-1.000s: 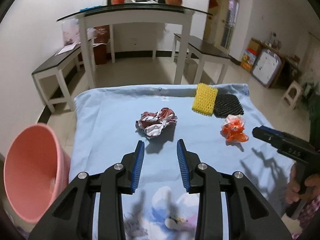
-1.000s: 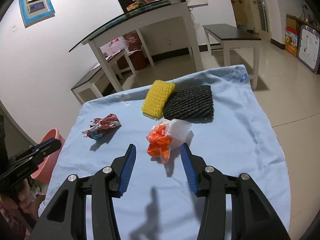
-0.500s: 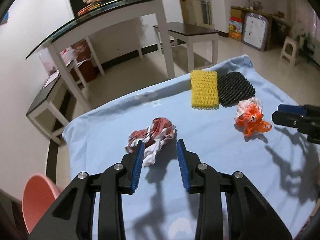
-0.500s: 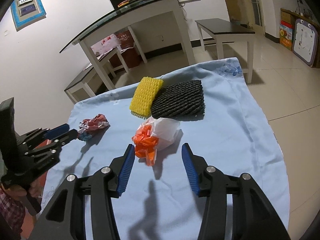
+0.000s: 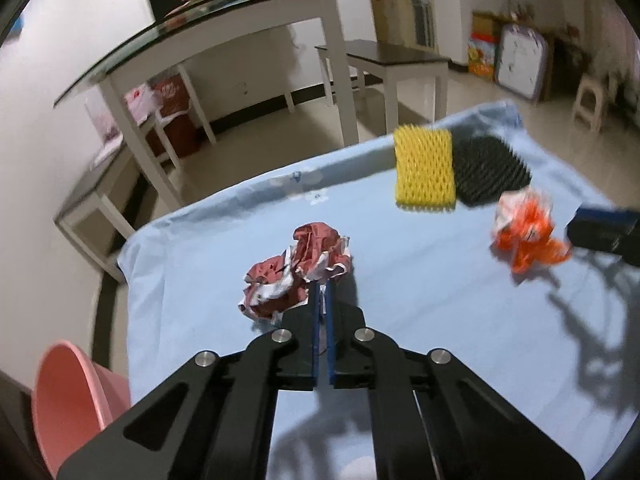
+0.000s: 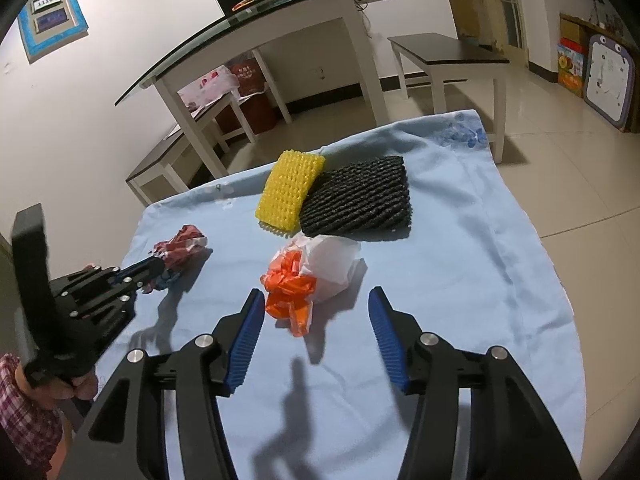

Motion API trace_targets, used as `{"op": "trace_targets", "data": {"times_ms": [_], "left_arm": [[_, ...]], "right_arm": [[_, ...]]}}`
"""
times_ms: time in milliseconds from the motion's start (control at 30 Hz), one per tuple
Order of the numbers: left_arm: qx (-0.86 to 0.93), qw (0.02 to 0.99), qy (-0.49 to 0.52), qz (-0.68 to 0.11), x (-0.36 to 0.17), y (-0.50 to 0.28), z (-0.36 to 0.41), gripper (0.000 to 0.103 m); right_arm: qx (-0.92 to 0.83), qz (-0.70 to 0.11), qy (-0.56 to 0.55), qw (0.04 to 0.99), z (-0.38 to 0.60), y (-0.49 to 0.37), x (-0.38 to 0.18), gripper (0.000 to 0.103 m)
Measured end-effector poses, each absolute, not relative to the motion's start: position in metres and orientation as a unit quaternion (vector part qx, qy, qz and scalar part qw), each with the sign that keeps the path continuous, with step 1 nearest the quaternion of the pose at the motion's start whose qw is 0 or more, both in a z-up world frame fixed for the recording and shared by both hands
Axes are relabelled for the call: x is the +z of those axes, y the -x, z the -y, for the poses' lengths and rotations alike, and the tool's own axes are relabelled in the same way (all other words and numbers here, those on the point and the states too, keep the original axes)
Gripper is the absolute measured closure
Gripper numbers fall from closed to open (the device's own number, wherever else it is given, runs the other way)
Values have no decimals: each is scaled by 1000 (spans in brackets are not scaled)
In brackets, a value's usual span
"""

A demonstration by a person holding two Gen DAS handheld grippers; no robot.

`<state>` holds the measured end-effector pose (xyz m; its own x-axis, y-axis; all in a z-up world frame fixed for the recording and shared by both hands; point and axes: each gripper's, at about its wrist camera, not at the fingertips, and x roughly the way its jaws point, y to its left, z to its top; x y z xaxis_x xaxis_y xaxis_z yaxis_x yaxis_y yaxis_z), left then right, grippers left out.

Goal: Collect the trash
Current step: 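Grasp the red-white foil wrapper with the left tool while the right tool grasps the orange ribbon bag, then carry the foil wrapper and orange ribbon bag over the pink bin with both tools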

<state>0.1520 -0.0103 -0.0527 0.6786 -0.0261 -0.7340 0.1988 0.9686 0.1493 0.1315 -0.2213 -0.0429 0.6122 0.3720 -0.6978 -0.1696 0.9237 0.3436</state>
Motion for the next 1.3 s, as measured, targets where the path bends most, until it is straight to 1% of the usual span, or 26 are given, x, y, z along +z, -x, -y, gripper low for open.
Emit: {"op": "trace_targets", "data": {"times_ms": [233, 333, 633, 700, 733, 933, 967, 1000, 1300], "left_arm": [[-75, 920, -24, -383, -24, -131, -6, 101], [-78, 922, 5, -380, -15, -121, -10, 101], [-83, 924, 45, -370, 2, -94, -14, 101], [-83, 924, 50, -370, 3, -90, -16, 101], [-83, 923, 53, -371, 4, -88, -16, 101], [-81, 922, 60, -373, 4, -80, -16, 101], [-80, 922, 61, -373, 3, -79, -16, 101], [-79, 922, 62, -374, 3, -78, -16, 101], [-68, 924, 72, -370, 5, -71, -23, 101]], "right_arm": [[157, -422, -133, 883, 213, -145, -45, 44], [156, -425, -129, 882, 208, -150, -46, 44], [151, -445, -108, 876, 195, -159, -56, 45], [154, -440, -105, 878, 194, -157, -56, 50], [154, -439, -101, 879, 193, -157, -56, 55], [161, -433, -88, 883, 188, -151, -55, 62], [162, -430, -88, 884, 188, -150, -54, 66], [163, -429, -88, 884, 188, -149, -52, 77], [180, -417, -81, 887, 183, -135, -40, 76]]}}
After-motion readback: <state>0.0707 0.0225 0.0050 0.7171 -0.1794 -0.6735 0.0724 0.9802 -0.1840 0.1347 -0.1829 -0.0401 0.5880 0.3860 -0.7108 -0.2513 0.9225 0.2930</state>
